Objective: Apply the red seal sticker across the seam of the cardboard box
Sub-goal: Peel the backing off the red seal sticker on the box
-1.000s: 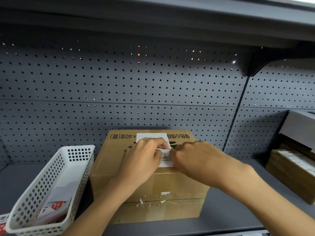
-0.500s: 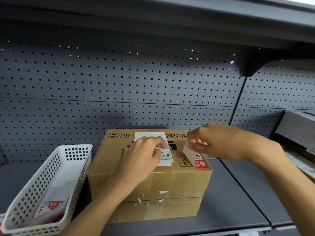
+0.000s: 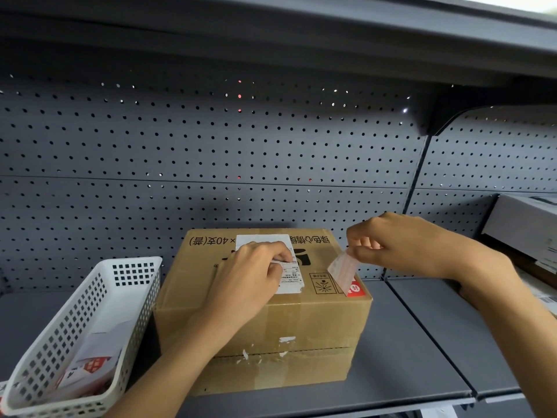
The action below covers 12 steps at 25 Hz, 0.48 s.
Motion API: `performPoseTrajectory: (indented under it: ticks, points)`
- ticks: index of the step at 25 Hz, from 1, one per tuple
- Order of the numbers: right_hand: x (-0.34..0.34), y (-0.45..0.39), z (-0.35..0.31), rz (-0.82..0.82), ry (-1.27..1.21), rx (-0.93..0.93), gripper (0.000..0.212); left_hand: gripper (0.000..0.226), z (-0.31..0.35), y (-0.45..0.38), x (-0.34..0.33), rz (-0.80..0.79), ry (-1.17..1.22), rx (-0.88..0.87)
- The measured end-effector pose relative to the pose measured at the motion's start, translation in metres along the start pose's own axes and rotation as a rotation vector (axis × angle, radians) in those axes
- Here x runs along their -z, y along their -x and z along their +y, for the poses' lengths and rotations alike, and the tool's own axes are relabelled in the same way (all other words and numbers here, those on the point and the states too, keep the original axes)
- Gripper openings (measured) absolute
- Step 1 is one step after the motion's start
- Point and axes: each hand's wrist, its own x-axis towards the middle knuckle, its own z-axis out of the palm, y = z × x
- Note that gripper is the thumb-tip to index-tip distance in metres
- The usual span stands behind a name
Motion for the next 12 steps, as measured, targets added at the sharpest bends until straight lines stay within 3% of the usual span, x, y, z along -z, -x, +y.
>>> performPoseTrajectory:
  ticks: [5, 9, 12]
  points:
    - [0.0, 0.0, 0.004, 0.019, -0.062, 0.0, 0.022, 0.034, 0.001, 0.0, 0.002, 0.002, -0.001, 0.002]
    - [0.033, 0.014, 0.01, 0.191, -0.114, -0.036, 0.024, 0.035, 0.006, 0.001, 0.004, 0.002, -0.036, -0.016]
    - [0.042, 0.018, 0.002, 0.222, -0.038, -0.032, 0.023, 0.036, 0.007, 0.001, 0.007, 0.001, -0.064, -0.016]
